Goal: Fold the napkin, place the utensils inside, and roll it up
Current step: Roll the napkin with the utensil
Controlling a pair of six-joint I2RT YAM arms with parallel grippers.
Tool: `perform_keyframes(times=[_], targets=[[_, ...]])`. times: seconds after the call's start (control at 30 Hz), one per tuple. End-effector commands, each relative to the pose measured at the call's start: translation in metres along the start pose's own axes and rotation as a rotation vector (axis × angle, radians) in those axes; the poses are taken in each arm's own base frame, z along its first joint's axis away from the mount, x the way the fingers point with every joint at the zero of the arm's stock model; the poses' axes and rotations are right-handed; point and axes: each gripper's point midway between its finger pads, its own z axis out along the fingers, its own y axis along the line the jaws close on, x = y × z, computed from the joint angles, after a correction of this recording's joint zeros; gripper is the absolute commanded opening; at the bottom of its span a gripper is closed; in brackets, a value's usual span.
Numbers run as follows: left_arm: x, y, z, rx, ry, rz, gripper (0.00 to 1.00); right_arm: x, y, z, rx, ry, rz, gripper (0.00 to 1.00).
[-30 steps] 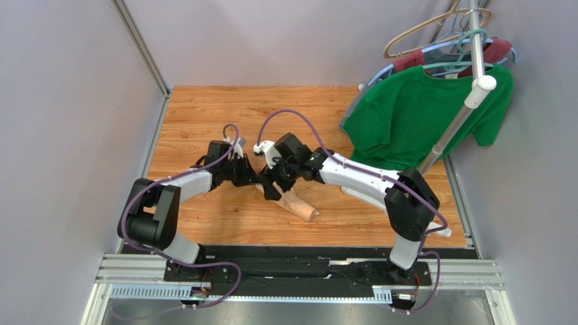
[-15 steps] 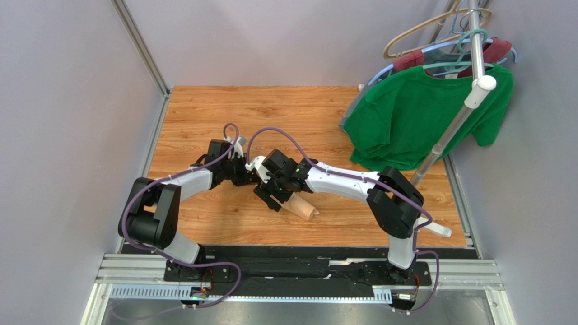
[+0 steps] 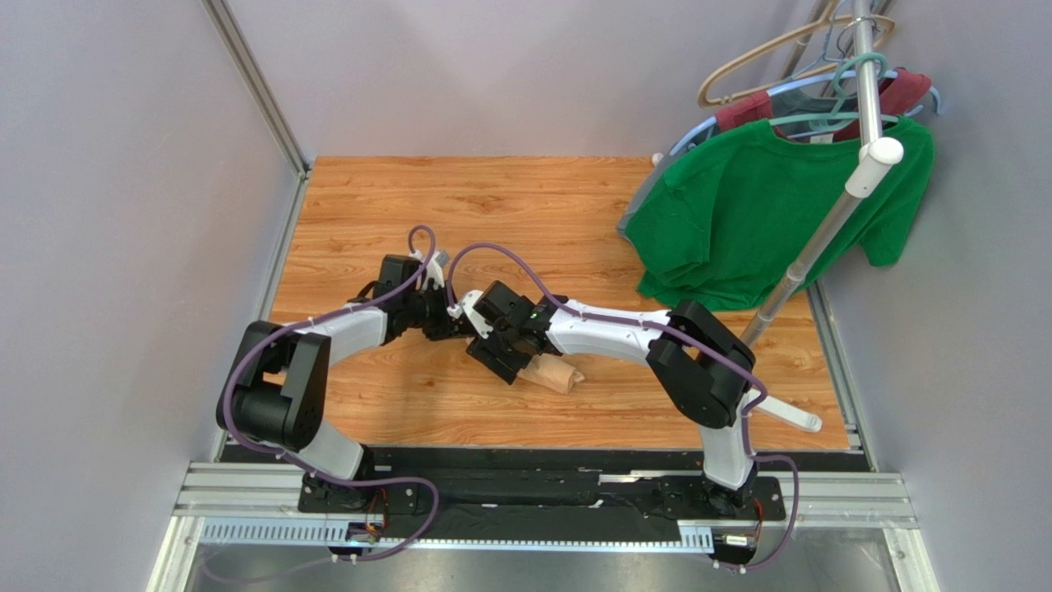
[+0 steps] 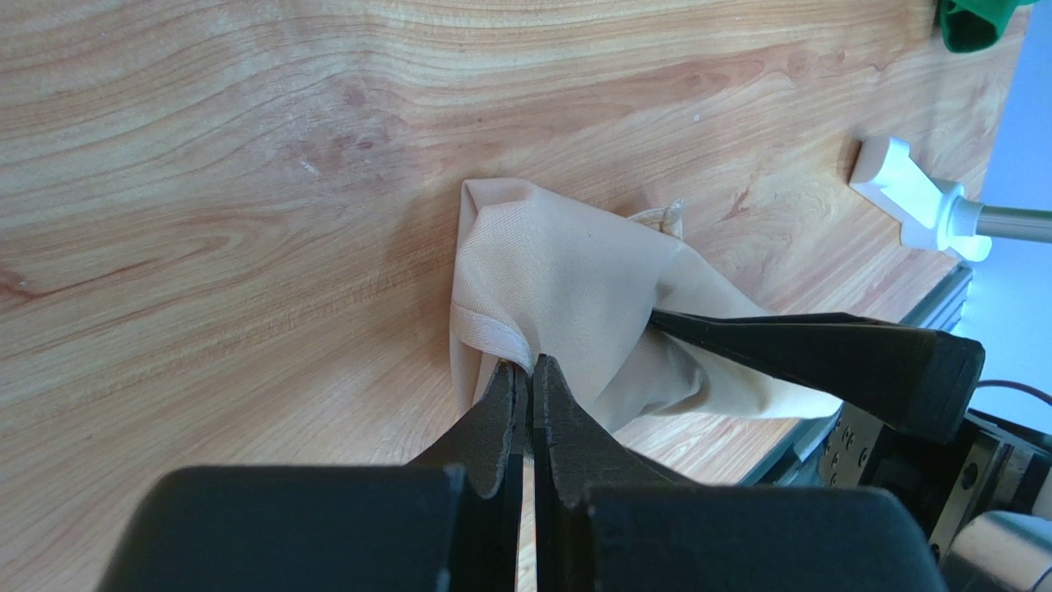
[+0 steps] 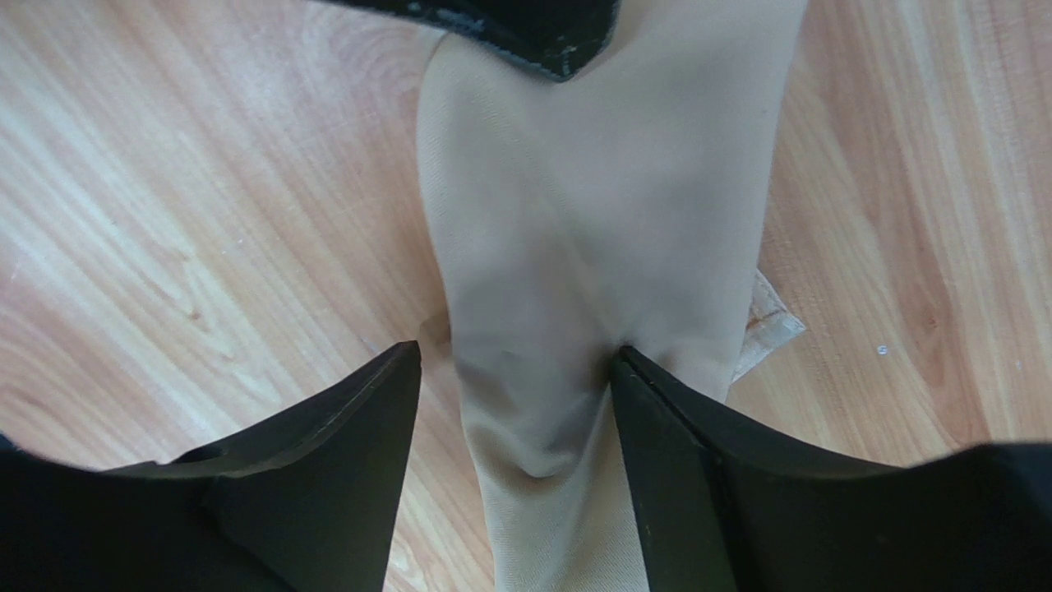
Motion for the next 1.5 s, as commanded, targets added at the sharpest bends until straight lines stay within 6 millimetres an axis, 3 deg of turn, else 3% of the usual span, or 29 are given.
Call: perform_keyframes(times=[0.0,0.1,0.13,0.2,0.23,0.4,0.53,0.7,1.03,1.37,1.47], targets=[[-0.017,-0.012,-0.001,0.038,-0.035,0.028,0.01,0.018,-0.015,0.017,0.059,0.043,0.006,0.58],[-0.019,-0.013,-0.002,0.039,-0.041,0.032,0.13,0.026,-0.015,0.023,0.046,0.062,0.025,0.4],[-0.019,-0.013,-0.003,0.041,-0.04,0.032,0.22,0.029,-0.016,0.025,0.037,0.068,0.035,0.36],[-0.02,-0.015,-0.005,0.04,-0.051,0.037,0.32,0.032,-0.009,0.025,-0.012,0.072,0.048,0.29],[-0.023,-0.014,-0.006,0.028,-0.065,0.041,0.42,0.033,-0.009,0.025,-0.024,0.076,0.053,0.28],[-0.04,-0.011,-0.021,-0.026,-0.163,0.046,0.59,0.032,0.006,0.016,-0.175,0.073,0.098,0.21],[-0.052,-0.009,-0.033,-0.049,-0.255,0.056,0.61,0.028,0.013,0.008,-0.301,0.058,0.151,0.2],[-0.048,-0.014,-0.037,0.003,-0.298,0.093,0.61,0.023,0.016,0.003,-0.467,0.045,0.234,0.2],[-0.033,-0.034,-0.028,0.178,-0.252,0.172,0.6,0.017,0.014,-0.001,-0.688,0.04,0.356,0.19],[-0.019,-0.024,-0.014,0.181,-0.174,0.133,0.56,0.017,0.007,0.0,-0.827,0.039,0.439,0.2],[-0.015,-0.03,-0.014,0.199,-0.163,0.144,0.55,0.016,0.006,0.001,-0.864,0.037,0.458,0.2]])
